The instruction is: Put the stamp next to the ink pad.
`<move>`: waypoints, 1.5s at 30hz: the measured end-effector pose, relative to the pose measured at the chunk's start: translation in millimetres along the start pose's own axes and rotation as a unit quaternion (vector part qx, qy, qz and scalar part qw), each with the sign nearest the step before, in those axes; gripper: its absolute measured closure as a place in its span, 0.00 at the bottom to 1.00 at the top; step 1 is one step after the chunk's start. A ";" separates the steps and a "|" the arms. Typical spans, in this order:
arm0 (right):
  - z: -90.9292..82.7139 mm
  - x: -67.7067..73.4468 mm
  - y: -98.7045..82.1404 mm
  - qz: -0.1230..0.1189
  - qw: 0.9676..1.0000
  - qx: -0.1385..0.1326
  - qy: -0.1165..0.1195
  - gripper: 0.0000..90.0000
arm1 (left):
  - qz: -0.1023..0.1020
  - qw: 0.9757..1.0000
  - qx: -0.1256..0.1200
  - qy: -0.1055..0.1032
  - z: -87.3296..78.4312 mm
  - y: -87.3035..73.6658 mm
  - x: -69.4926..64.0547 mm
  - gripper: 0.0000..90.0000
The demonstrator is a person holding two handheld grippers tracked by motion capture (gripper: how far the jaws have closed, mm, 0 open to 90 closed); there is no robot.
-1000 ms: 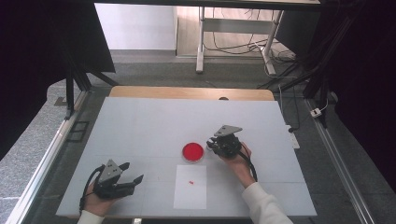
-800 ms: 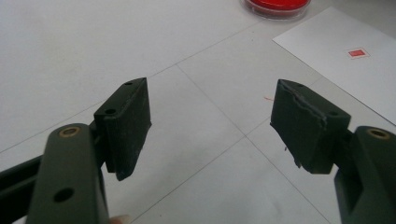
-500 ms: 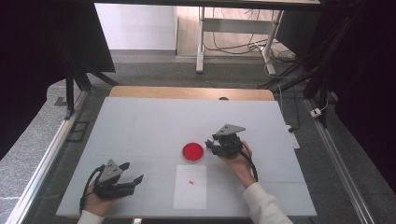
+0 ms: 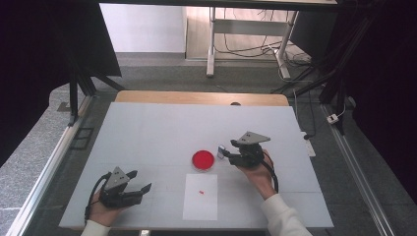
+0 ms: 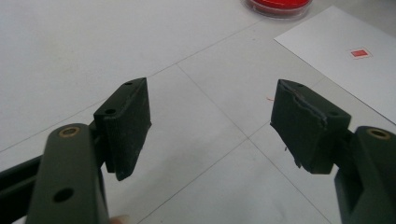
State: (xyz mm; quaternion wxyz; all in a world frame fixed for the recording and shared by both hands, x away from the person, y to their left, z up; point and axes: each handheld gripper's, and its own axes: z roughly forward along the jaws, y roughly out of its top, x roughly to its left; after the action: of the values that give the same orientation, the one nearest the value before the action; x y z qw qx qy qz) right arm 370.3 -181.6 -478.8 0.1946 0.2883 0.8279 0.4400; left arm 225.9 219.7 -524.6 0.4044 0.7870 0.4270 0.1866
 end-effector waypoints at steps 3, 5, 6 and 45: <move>-10.1 0.4 -1.1 0.005 1.000 -0.017 0.004 0.51 | 0.001 1.000 -0.001 -0.001 0.2 0.7 0.0 0.32; -16.1 1.8 -2.8 0.006 1.000 -0.027 0.006 0.50 | 0.000 1.000 -0.002 -0.002 0.6 1.4 -0.1 0.32; -19.3 2.7 -4.3 0.003 1.000 -0.027 0.007 0.50 | 0.001 1.000 -0.002 -0.003 0.9 1.6 -0.1 0.32; -106.6 -12.7 -104.3 -0.008 1.000 -0.017 -0.006 0.45 | 0.009 1.000 0.009 -0.015 5.3 1.8 -2.8 0.31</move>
State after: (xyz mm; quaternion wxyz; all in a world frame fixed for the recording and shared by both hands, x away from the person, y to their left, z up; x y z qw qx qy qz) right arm 286.6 -302.1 -508.3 0.2081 0.2811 0.8211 0.4511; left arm 228.7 214.3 -526.2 0.4016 0.7974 0.4153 0.1747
